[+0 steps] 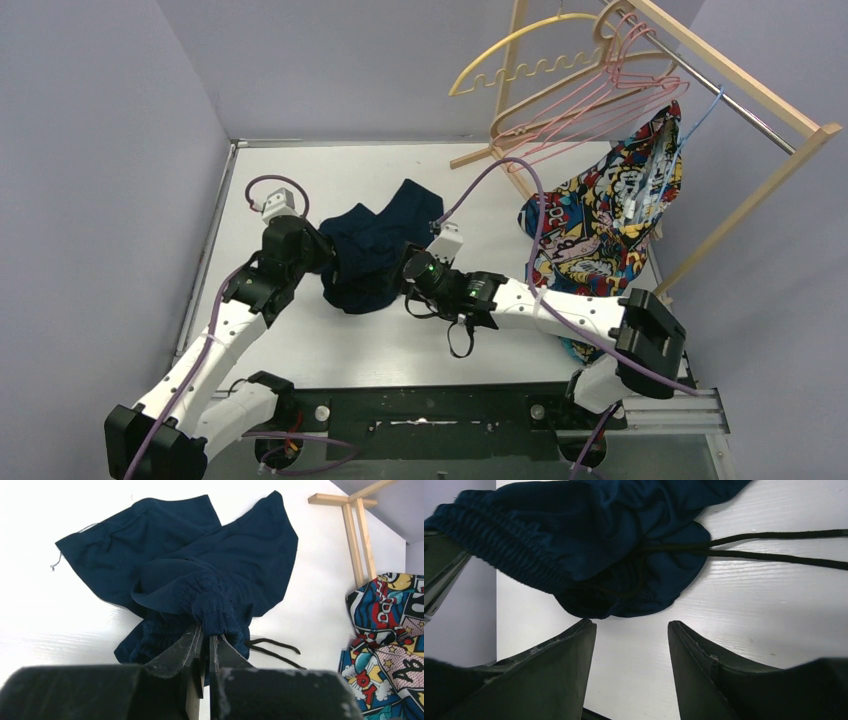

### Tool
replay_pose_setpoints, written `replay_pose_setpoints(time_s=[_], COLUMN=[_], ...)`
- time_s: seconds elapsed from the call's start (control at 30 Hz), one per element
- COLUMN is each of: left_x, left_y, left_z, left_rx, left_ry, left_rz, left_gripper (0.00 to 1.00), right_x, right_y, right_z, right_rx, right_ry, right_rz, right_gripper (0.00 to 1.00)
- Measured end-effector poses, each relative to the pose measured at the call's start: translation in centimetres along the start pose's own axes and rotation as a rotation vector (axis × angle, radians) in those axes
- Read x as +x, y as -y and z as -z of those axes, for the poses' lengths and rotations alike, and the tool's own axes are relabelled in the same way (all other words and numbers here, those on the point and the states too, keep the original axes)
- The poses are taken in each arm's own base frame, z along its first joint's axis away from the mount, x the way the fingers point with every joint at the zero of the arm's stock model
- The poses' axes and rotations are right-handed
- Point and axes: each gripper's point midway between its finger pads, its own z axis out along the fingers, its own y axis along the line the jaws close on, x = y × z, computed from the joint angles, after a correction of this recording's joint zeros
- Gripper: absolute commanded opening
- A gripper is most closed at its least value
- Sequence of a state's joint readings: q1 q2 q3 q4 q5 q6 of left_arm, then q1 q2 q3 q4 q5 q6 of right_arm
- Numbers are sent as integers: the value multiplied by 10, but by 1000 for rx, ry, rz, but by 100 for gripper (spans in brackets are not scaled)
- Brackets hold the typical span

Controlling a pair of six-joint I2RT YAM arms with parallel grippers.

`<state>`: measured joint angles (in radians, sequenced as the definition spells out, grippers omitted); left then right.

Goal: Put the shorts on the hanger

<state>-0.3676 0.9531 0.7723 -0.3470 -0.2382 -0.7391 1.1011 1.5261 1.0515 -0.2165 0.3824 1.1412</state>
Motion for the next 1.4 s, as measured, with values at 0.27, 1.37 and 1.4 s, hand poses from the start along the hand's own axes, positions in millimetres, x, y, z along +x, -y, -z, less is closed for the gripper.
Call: replay_pose_setpoints(time_s=[0.27,1.37,1.4], left_x=[-14,-19,-19], left_y=[-13,-13,-14], left_z=[-2,3,3], left_rx=[-19,44,40], left_ry=[20,-16,-14], left_rz=[44,68,63], left_gripper=[0,0,0], right_x=[42,76,74], right_y=[0,-2,1], right_z=[-59,-125,-123], right_rx=[27,6,19], right_ry=[-44,-102,-97], right_rz=[-39,68,86], right_gripper=[48,1,0])
